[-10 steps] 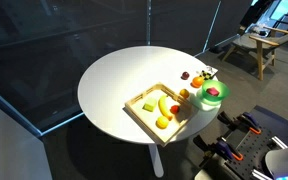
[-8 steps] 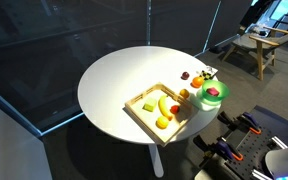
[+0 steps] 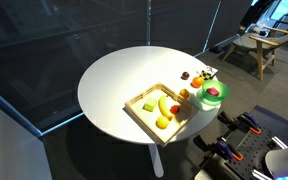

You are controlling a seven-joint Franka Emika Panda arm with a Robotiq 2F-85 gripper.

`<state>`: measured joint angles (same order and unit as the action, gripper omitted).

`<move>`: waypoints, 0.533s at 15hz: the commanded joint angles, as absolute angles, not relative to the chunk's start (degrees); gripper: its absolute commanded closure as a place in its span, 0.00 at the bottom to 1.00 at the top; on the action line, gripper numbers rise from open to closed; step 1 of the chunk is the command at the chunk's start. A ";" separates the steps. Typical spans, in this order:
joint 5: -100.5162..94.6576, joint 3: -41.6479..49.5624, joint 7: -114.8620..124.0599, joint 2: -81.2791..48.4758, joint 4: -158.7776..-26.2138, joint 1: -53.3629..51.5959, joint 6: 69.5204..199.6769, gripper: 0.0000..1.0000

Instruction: Put the lemon on the table.

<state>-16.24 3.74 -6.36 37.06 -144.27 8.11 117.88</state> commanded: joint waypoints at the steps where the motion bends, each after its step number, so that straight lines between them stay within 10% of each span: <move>1: -16.52 4.16 -6.11 37.05 -144.11 7.56 117.60 0.00; 8: -15.90 3.84 -5.22 32.48 -140.54 7.11 117.73 0.00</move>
<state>-16.24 3.74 -6.02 35.77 -143.53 7.88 117.88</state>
